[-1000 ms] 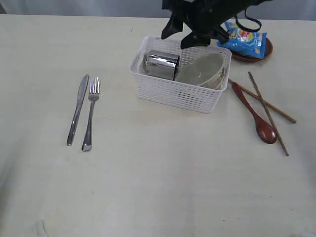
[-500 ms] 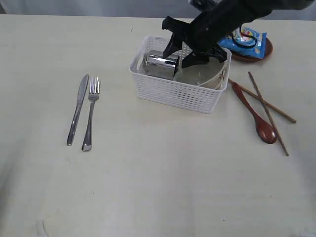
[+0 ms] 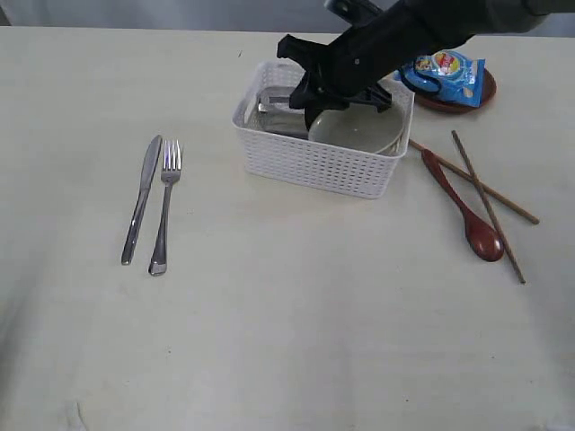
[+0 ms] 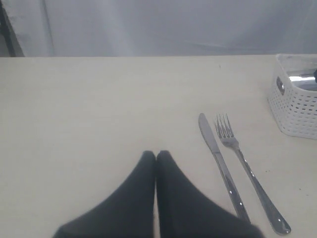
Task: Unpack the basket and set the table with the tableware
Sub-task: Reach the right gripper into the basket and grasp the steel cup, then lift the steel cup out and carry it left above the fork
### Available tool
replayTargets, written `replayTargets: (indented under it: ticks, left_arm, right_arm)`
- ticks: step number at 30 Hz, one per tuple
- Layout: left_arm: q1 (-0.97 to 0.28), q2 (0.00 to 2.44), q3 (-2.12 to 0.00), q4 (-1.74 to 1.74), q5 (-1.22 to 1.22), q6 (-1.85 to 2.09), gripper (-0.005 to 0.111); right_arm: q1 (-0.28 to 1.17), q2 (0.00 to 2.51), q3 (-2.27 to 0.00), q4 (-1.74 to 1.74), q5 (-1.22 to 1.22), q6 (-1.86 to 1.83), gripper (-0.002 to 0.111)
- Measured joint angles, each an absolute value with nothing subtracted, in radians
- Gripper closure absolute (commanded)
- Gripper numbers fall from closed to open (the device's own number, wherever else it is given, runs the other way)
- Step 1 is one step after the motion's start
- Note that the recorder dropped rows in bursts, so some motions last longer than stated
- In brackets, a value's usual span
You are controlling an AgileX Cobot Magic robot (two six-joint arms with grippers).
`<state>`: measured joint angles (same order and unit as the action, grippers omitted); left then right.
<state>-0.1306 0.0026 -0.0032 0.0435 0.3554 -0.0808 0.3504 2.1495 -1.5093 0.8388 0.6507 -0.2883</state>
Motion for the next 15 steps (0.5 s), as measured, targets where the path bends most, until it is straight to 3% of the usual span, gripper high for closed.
replayTargets:
  ticks: [4,7,15]
  left_arm:
    - [-0.131,0.003,-0.003,0.043,0.355,-0.081,0.107]
    - [-0.131,0.003,-0.003,0.043,0.355,-0.081,0.107]
    - [-0.131,0.003,-0.003,0.043,0.355,-0.081,0.107]
  right_arm:
    - [0.367,2.148,-1.509,0.875,0.627,-0.338,0.099]
    - [0.371,2.146,-1.509,0.883,0.621,-0.384,0.109]
    - [0.376,2.048,-1.509,0.879,0.613,-0.47,0.109]
